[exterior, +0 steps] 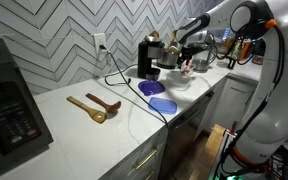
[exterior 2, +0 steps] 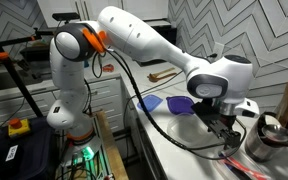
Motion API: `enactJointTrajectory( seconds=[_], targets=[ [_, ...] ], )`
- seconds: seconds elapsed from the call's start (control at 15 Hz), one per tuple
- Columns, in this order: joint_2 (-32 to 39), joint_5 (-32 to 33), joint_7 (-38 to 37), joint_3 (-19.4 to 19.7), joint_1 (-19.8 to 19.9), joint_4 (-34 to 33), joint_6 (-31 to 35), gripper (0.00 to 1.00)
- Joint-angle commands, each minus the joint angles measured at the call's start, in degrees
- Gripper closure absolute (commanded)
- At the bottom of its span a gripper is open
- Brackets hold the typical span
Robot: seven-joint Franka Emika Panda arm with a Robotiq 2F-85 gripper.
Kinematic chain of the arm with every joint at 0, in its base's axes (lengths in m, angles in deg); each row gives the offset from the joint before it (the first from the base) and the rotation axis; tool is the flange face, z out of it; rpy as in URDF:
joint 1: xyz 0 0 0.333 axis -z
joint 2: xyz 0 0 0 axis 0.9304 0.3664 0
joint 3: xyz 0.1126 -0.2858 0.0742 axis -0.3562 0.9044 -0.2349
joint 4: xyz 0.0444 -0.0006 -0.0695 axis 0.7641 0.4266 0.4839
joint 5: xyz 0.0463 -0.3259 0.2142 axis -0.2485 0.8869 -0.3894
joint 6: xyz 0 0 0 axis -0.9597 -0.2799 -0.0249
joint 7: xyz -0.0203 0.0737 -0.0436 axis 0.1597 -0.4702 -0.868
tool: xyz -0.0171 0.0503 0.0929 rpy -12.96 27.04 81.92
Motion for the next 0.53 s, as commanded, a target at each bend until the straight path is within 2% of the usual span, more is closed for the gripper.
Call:
enactJointTrajectory(
  seconds=[0.0, 0.27, 0.47],
  targets=[
    [3.2, -3.1, 5.7, -1.7, 3.0, -3.6, -0.1, 0.00],
    [5.4, -2.2, 7.3, -2.6, 3.4, -5.5, 0.3, 0.00],
    [7.0, -2.4, 8.4, -3.5, 3.7, -7.0, -0.1, 0.34]
  ],
)
